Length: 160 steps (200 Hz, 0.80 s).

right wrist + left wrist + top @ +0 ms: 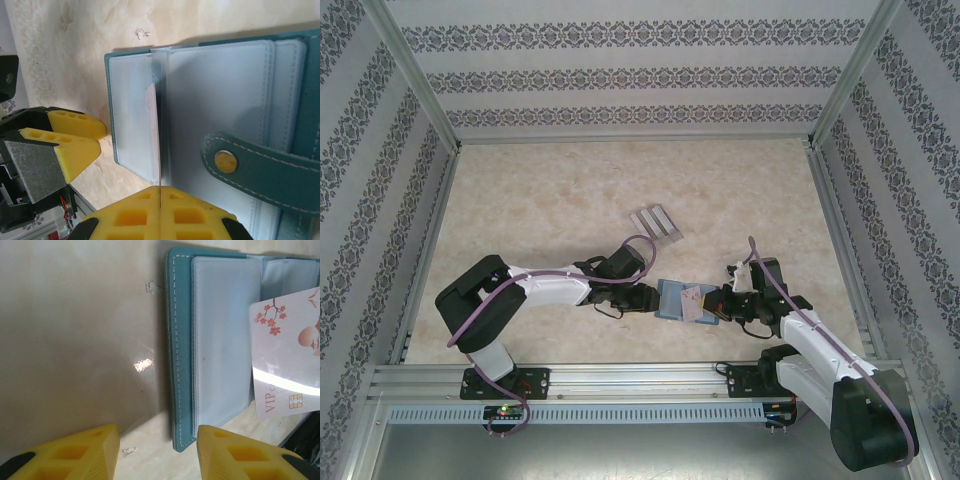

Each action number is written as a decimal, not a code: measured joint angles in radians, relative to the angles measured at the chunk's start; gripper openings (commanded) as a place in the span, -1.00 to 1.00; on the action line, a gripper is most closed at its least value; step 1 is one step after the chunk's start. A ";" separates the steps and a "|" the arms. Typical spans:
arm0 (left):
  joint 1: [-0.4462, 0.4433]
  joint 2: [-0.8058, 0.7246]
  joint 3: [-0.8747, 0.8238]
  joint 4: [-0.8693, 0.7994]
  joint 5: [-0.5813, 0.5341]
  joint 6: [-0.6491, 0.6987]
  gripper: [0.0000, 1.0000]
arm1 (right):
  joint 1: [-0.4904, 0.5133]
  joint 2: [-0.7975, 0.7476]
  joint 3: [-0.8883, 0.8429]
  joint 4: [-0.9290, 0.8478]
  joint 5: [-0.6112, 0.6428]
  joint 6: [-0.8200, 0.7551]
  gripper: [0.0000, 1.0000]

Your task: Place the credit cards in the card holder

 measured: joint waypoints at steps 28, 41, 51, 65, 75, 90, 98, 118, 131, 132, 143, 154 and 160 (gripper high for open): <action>0.000 0.010 0.000 0.000 -0.011 -0.008 -0.42 | 0.000 0.029 0.000 0.034 0.000 0.001 -1.00; 0.000 0.013 0.000 -0.001 -0.018 -0.008 -0.46 | 0.000 0.051 0.000 0.049 0.002 0.001 -1.00; 0.000 0.014 0.000 -0.001 -0.019 -0.008 -0.48 | 0.000 0.065 0.000 0.062 0.005 0.001 -1.00; 0.001 0.015 0.000 -0.001 -0.019 -0.008 -0.49 | 0.000 0.079 0.000 0.078 0.008 0.001 -1.00; 0.001 0.017 0.000 -0.001 -0.019 -0.008 -0.50 | 0.001 0.088 0.000 0.087 0.008 0.002 -1.00; 0.001 0.018 0.001 -0.001 -0.019 -0.008 -0.53 | 0.001 0.098 0.000 0.099 0.012 0.005 -1.00; 0.001 0.020 0.002 -0.001 -0.019 -0.008 -0.55 | 0.002 0.101 0.000 0.105 0.019 0.009 -1.00; 0.002 0.026 0.007 -0.001 -0.019 -0.008 -0.57 | 0.014 0.106 -0.006 0.133 0.039 0.030 -1.00; 0.002 0.029 0.010 -0.001 -0.018 -0.008 -0.58 | 0.026 0.109 -0.010 0.146 0.053 0.047 -1.00; 0.002 0.029 0.010 -0.001 -0.018 -0.008 -0.58 | 0.028 0.109 -0.011 0.147 0.053 0.049 -1.00; 0.002 0.031 0.011 -0.001 -0.018 -0.008 -0.60 | 0.037 0.109 -0.018 0.161 0.063 0.063 -1.00; 0.002 0.032 0.011 -0.001 -0.017 -0.009 -0.62 | 0.048 0.109 -0.025 0.170 0.076 0.079 -1.00; 0.002 0.032 0.011 0.000 -0.017 -0.011 -0.63 | 0.056 0.109 -0.028 0.175 0.082 0.087 -1.00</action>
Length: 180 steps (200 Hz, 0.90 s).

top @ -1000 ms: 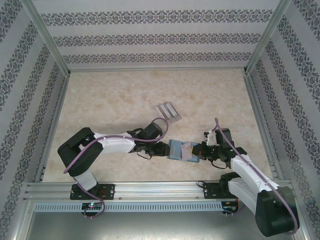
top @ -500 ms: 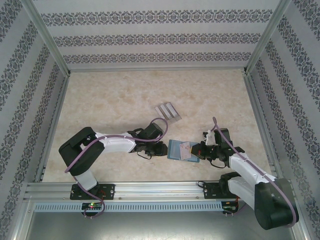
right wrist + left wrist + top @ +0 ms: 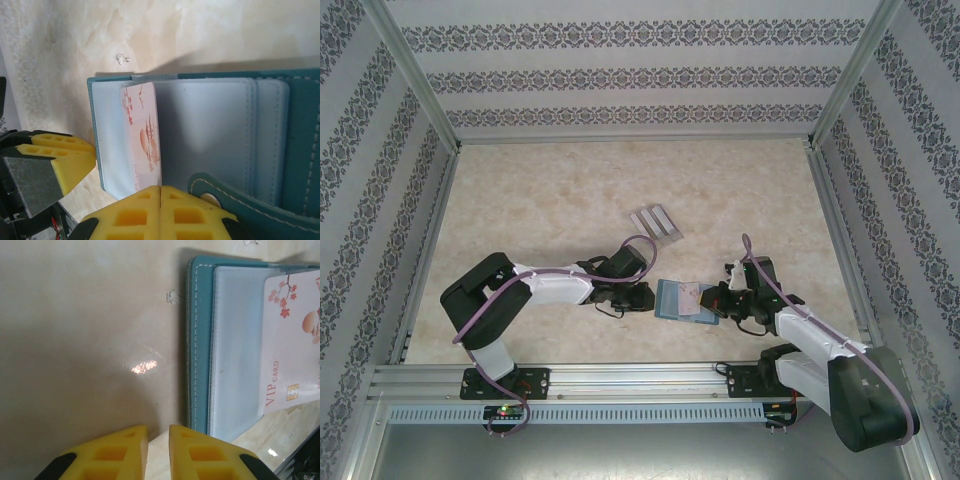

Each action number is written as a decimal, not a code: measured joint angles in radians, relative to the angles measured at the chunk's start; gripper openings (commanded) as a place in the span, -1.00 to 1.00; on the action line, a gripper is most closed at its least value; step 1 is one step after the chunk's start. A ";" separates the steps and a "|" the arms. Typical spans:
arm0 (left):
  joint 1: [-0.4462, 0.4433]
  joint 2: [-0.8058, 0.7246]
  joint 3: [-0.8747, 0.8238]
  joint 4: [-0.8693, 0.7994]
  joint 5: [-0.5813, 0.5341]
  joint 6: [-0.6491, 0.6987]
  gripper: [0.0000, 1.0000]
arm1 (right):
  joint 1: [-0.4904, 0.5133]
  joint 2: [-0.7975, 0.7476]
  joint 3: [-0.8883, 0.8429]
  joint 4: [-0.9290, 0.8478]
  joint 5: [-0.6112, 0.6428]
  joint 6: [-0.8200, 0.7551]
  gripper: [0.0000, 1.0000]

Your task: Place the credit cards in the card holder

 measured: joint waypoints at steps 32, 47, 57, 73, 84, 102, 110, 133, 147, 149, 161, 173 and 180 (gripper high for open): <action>0.000 0.004 0.000 0.007 0.001 -0.016 -0.66 | 0.052 -0.003 -0.004 0.014 0.035 0.048 -0.95; 0.000 0.007 0.000 0.014 0.003 -0.022 -0.67 | 0.074 -0.017 -0.004 0.015 0.053 0.065 -0.94; 0.000 0.009 0.000 0.017 0.004 -0.023 -0.67 | 0.088 -0.026 -0.004 0.015 0.062 0.073 -0.94; 0.000 0.010 0.000 0.021 0.006 -0.023 -0.69 | 0.105 -0.028 -0.004 0.015 0.078 0.086 -0.94; 0.000 0.012 0.000 0.023 0.007 -0.023 -0.71 | 0.117 -0.023 -0.004 0.016 0.087 0.095 -0.94; 0.000 0.016 0.000 0.030 0.011 -0.023 -0.74 | 0.151 0.006 -0.001 0.024 0.109 0.107 -0.94; 0.000 0.017 0.000 0.030 0.011 -0.023 -0.74 | 0.165 0.023 0.003 0.026 0.118 0.115 -0.94; 0.000 0.017 0.000 0.030 0.011 -0.023 -0.76 | 0.199 0.060 0.021 0.048 0.139 0.138 -0.94; 0.000 0.017 0.000 0.030 0.011 -0.023 -0.76 | 0.224 0.077 0.031 0.063 0.155 0.152 -0.94; 0.000 0.017 0.000 0.029 0.011 -0.023 -0.77 | 0.228 0.080 0.033 0.064 0.157 0.153 -0.94; 0.000 0.017 0.000 0.029 0.010 -0.022 -0.77 | 0.250 0.095 0.044 0.074 0.172 0.166 -0.95; 0.000 0.017 0.002 0.022 0.008 -0.019 -0.78 | 0.270 0.111 0.054 0.083 0.183 0.175 -0.95; 0.000 0.017 0.005 0.018 0.006 -0.017 -0.79 | 0.280 0.120 0.060 0.088 0.188 0.178 -0.95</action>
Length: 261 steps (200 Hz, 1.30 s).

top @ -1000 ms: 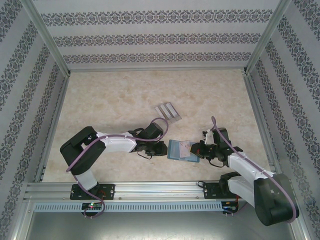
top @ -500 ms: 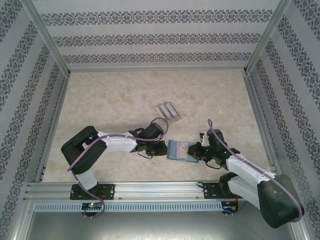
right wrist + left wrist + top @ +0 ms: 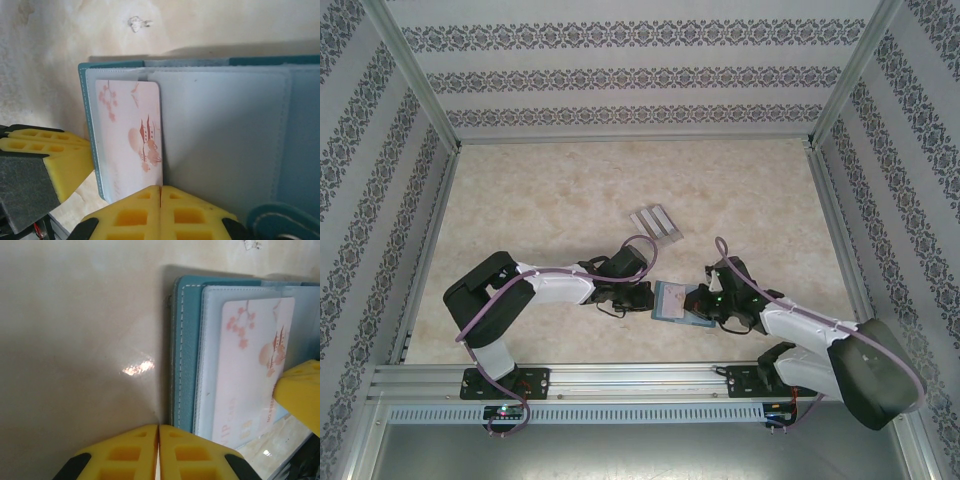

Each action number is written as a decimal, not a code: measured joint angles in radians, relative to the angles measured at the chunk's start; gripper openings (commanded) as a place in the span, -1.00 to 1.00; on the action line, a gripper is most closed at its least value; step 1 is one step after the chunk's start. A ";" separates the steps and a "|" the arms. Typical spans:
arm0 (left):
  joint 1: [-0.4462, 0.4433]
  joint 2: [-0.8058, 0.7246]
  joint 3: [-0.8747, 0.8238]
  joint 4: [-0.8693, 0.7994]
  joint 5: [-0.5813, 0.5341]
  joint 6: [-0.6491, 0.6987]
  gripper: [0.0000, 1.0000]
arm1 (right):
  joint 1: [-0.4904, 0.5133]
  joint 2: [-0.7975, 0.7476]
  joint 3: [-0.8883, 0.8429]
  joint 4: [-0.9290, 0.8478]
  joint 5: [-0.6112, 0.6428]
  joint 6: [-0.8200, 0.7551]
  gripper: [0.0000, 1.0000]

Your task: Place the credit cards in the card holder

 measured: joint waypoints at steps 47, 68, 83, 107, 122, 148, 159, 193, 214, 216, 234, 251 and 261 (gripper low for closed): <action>0.000 -0.001 0.007 -0.016 -0.003 0.011 -0.84 | 0.060 0.079 0.035 0.031 0.045 0.031 -0.90; 0.000 -0.004 0.008 -0.026 -0.008 0.013 -0.91 | 0.067 0.096 0.059 0.021 0.070 0.041 -0.63; 0.000 -0.005 0.010 -0.031 -0.010 0.019 -0.97 | 0.076 0.092 0.068 0.010 0.077 0.041 -0.57; 0.000 -0.005 0.016 -0.046 -0.015 0.029 -1.00 | 0.087 0.027 0.092 -0.073 0.100 -0.002 -0.45; 0.000 -0.005 0.019 -0.055 -0.017 0.030 -1.00 | 0.086 -0.042 0.116 -0.155 0.128 -0.040 -0.41; 0.000 -0.006 0.020 -0.057 -0.019 0.029 -1.00 | 0.086 -0.161 0.157 -0.304 0.198 -0.111 -0.28; 0.000 -0.007 0.019 -0.059 -0.019 0.029 -1.00 | 0.084 -0.198 0.171 -0.366 0.236 -0.136 -0.26; 0.000 -0.009 0.019 -0.061 -0.023 0.029 -1.00 | 0.070 -0.200 0.200 -0.505 0.327 -0.200 0.08; 0.000 -0.019 0.016 -0.075 -0.036 0.029 -1.00 | 0.070 -0.130 0.219 -0.541 0.363 -0.231 0.27; 0.000 -0.021 0.015 -0.077 -0.037 0.029 -1.00 | 0.070 -0.123 0.220 -0.542 0.367 -0.235 0.28; 0.000 -0.054 -0.006 -0.087 -0.046 0.029 -1.00 | 0.065 -0.082 0.220 -0.538 0.377 -0.243 0.28; 0.005 -0.091 -0.029 -0.089 -0.055 0.029 -1.00 | 0.044 -0.054 0.219 -0.509 0.360 -0.249 0.24; 0.011 -0.110 -0.040 -0.091 -0.058 0.029 -1.00 | 0.036 -0.029 0.219 -0.484 0.338 -0.252 0.18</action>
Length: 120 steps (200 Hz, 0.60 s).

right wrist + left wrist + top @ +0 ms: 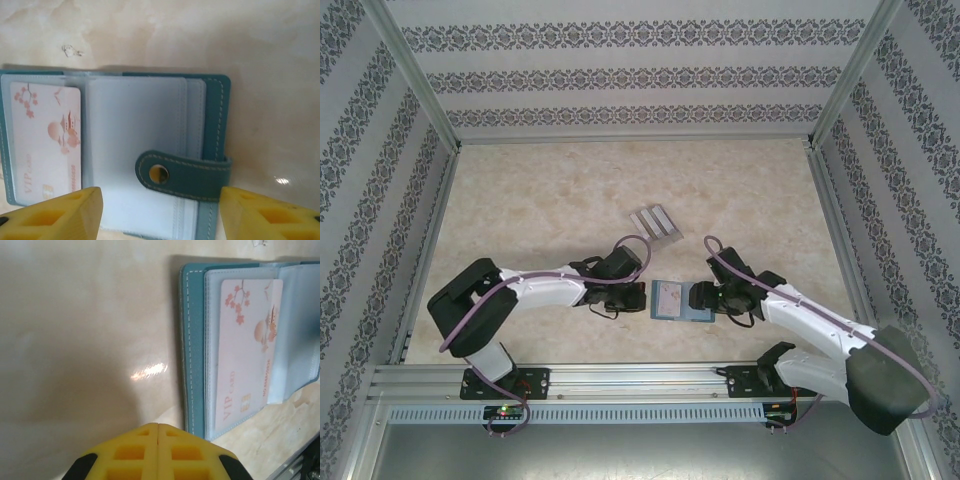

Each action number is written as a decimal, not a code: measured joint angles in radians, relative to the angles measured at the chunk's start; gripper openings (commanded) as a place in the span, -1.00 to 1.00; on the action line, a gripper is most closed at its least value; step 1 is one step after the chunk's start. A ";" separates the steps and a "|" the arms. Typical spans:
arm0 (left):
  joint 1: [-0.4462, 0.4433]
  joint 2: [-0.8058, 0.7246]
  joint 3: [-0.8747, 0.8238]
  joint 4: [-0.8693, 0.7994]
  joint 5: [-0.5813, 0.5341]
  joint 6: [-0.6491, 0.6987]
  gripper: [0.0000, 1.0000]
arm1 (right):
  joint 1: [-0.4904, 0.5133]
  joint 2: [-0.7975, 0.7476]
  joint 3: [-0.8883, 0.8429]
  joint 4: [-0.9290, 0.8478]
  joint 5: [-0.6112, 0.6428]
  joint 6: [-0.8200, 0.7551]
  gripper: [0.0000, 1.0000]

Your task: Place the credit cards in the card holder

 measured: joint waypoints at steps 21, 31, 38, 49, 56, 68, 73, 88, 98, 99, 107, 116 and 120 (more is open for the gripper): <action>0.014 -0.034 -0.026 0.000 0.000 0.000 -0.99 | 0.004 0.053 0.000 0.057 -0.058 -0.011 0.05; 0.019 -0.052 -0.040 0.000 0.001 0.000 -0.80 | 0.009 0.070 0.000 0.084 -0.082 -0.016 0.02; 0.023 -0.066 -0.052 0.000 0.001 -0.001 -0.64 | 0.011 0.081 0.000 0.102 -0.093 -0.016 0.01; 0.032 -0.091 -0.076 0.000 0.001 -0.009 -0.37 | 0.018 0.096 0.000 0.124 -0.104 -0.018 -0.04; 0.042 -0.113 -0.095 0.002 -0.002 -0.014 -0.21 | 0.021 0.102 0.000 0.138 -0.113 -0.018 -0.06; 0.066 -0.156 -0.131 0.003 -0.001 -0.022 -0.11 | 0.029 0.115 0.000 0.166 -0.133 -0.018 -0.06; 0.077 -0.173 -0.145 0.002 -0.001 -0.026 -0.05 | 0.032 0.121 0.000 0.179 -0.142 -0.019 -0.06; 0.107 -0.216 -0.177 -0.001 -0.002 -0.031 -0.01 | 0.049 0.141 0.000 0.220 -0.177 -0.019 0.00; 0.122 -0.238 -0.187 -0.005 -0.002 -0.031 0.00 | 0.056 0.146 0.002 0.235 -0.191 -0.017 0.14; 0.123 -0.240 -0.187 -0.006 -0.002 -0.031 -0.01 | 0.056 0.146 0.002 0.236 -0.192 -0.015 0.14; 0.132 -0.253 -0.188 -0.013 -0.002 -0.030 -0.01 | 0.055 0.143 0.003 0.238 -0.196 -0.017 0.17; 0.136 -0.262 -0.188 -0.013 0.000 -0.029 -0.01 | 0.048 0.133 0.004 0.235 -0.199 -0.019 0.18; 0.139 -0.263 -0.188 -0.013 0.004 -0.026 -0.01 | 0.040 0.124 0.004 0.232 -0.198 -0.019 0.17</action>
